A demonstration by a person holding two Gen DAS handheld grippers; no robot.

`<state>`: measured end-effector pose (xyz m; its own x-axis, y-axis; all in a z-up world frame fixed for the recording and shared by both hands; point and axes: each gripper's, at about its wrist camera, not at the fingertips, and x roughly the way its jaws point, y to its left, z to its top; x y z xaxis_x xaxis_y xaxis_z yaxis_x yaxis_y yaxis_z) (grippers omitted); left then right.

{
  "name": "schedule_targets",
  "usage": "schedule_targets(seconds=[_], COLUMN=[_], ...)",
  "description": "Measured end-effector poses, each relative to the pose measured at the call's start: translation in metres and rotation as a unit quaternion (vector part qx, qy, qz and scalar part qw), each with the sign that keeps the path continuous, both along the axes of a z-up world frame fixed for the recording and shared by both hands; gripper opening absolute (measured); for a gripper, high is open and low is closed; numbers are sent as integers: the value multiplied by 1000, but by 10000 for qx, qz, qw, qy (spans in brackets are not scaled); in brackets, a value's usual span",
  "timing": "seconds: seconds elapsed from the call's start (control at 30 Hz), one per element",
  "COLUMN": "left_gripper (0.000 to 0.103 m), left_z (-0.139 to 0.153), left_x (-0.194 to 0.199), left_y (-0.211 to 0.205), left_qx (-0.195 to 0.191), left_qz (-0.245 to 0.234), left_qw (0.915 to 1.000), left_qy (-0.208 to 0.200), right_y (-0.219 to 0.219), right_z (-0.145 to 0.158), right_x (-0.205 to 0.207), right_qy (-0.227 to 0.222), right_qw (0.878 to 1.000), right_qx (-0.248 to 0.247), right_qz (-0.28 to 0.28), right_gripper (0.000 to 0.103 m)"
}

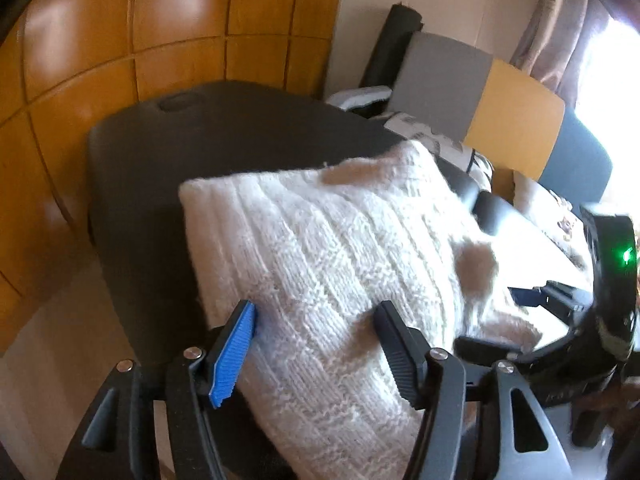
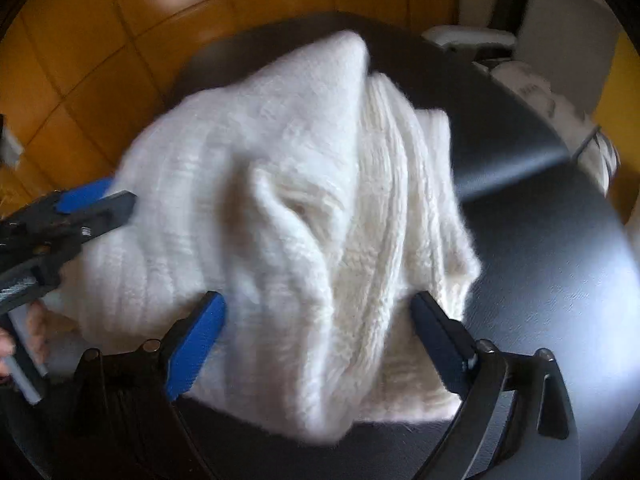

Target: Fold clothes

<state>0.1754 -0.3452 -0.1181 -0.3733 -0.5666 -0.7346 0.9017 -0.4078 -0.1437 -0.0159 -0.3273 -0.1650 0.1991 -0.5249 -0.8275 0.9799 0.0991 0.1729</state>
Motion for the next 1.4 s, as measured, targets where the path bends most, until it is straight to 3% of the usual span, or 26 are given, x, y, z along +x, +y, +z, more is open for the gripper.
schedule_targets(seconds=[0.13,0.27,0.4,0.5,0.63,0.8,1.17,1.4], left_gripper=[64,64,64,63,61,58,57,57], left_z=[21,54,82,96,102,105,92,96], left_x=[3,16,26,33,36,47,48,46], left_y=[-6,4,10,16,25,45,54,55], left_qx=[137,-345,-453,-598,-850,-1082,-686,-669], left_qz=[174,532,665,805,894,786,641,604], left_qw=[9996,9978,9967,9949,9909,9900,9953,9958], left_qy=[-165,-197,-103,-95,-545,-449,-235,-132], right_y=[8,29,63,71,64,54,53,54], right_z=[20,64,99,102,95,78,73,80], right_x=[-4,3,17,26,53,81,81,84], right_qy=[-227,-105,-185,-161,162,538,715,745], right_qw=[9990,9949,9828,9773,9776,9789,9724,9720], right_qx=[-108,-701,-1140,-1212,-1196,-1140,-1108,-1191], right_qz=[-372,-716,-1439,-1729,-1725,-1605,-1926,-1881], right_gripper=[101,101,103,103,103,103,103,103])
